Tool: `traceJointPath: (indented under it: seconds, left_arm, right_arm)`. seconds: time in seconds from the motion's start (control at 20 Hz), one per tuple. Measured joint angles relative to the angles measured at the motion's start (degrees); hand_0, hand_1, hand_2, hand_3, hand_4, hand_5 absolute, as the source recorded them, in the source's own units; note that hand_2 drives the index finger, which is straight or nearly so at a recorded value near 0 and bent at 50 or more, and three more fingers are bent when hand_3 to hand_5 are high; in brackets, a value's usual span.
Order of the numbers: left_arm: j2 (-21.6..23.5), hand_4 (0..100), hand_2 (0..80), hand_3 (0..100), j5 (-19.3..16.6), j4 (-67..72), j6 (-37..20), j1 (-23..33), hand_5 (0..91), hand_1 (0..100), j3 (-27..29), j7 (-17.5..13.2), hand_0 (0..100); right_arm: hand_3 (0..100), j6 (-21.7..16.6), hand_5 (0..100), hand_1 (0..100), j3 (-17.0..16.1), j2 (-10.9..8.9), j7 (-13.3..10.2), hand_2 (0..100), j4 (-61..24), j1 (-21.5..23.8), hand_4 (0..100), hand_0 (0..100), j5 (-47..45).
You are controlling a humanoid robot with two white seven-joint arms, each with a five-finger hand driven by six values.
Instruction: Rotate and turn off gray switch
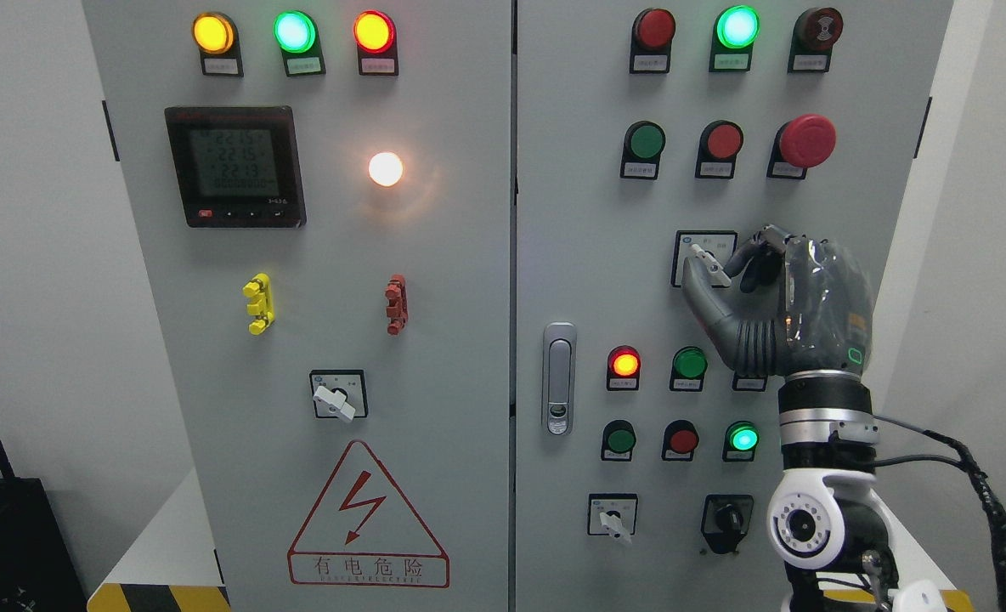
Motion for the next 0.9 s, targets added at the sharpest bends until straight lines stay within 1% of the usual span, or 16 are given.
traceJointPath:
  seconds: [0.9]
  left_arm:
    - [0.0,0,0.0,0,0.0,0.0,0.0,-0.01,0.0,39,0.0,0.06,12]
  right_arm:
    - [89,0.01,98,40,0.25,0.0,-0.05,74,0.39,-0.34,84,45,0.0]
